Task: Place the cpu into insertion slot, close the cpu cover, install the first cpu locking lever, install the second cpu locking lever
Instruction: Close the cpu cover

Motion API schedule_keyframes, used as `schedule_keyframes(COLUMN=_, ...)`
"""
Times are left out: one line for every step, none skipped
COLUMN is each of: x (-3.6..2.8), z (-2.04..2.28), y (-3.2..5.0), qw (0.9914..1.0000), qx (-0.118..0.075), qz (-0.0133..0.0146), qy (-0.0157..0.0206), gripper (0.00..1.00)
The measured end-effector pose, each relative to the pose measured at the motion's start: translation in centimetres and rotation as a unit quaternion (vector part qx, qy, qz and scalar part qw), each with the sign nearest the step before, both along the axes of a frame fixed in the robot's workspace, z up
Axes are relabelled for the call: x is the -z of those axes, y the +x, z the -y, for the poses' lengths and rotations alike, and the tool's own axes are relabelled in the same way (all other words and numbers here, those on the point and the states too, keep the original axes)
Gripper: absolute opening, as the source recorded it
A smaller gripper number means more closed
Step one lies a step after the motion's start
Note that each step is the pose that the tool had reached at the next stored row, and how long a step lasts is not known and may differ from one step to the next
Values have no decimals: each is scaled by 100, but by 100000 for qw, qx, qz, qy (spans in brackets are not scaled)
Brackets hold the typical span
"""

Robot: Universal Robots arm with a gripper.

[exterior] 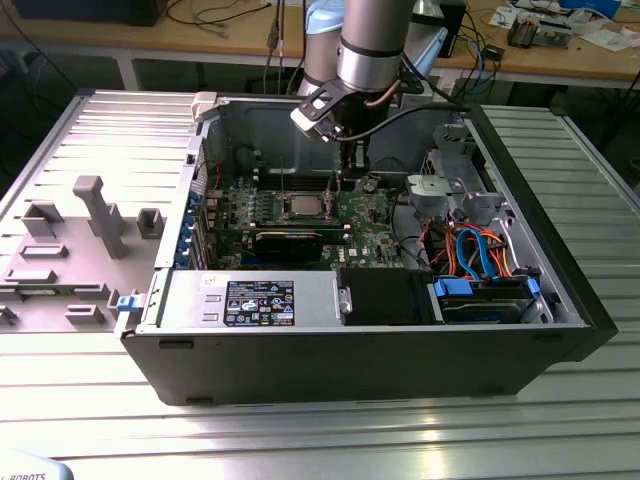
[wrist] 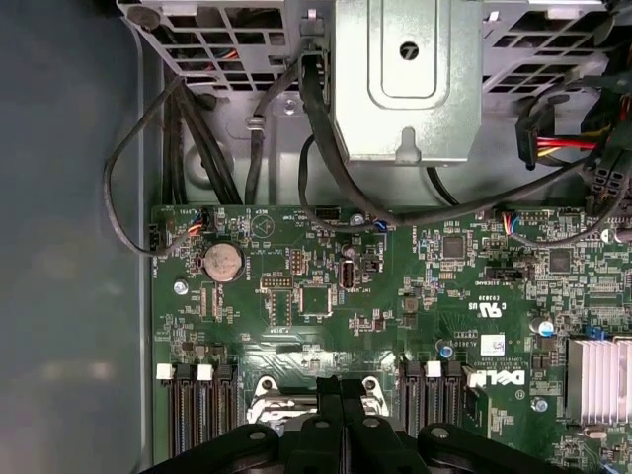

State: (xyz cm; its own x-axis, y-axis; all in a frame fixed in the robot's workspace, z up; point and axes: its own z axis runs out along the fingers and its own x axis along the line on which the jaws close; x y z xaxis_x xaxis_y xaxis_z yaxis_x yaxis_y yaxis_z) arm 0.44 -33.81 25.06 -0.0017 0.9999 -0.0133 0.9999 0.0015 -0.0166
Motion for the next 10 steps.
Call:
schedule_keyframes(x=0, z=0, y=-10, qw=100000, qx=-3, qz=1, qy=-2, gripper=11)
schedule_keyframes(x=0, z=0, y=-20, qw=100000, qx=-4, qz=0, qy=0, gripper=11)
schedule_keyframes(x=0, z=0, y=-27, qw=100000, qx=-7, qz=2, qy=2, gripper=11)
schedule_keyframes(x=0, z=0, y=-33, qw=100000, qx=-3, qz=0, qy=0, gripper=11)
schedule_keyframes(x=0, z=0, y=-41, qw=100000, qx=-4, qz=-1, qy=0, gripper=11)
schedule_keyframes(x=0, z=0, y=-49, qw=100000, qx=-7, qz=-1, qy=-3, gripper=11)
schedule_keyframes(x=0, z=0, y=-64, qw=100000, qx=-5, qz=1, qy=0, gripper=11)
schedule_keyframes(x=0, z=0, y=-73, qw=100000, qx=-3, qz=-3, qy=-1, gripper=11)
schedule_keyframes(x=0, z=0, y=-83, qw=100000, qx=-3, qz=0, qy=-2, gripper=11)
schedule_keyframes(x=0, z=0, y=-87, qw=100000, qx=0, qz=1, qy=-2, gripper=11)
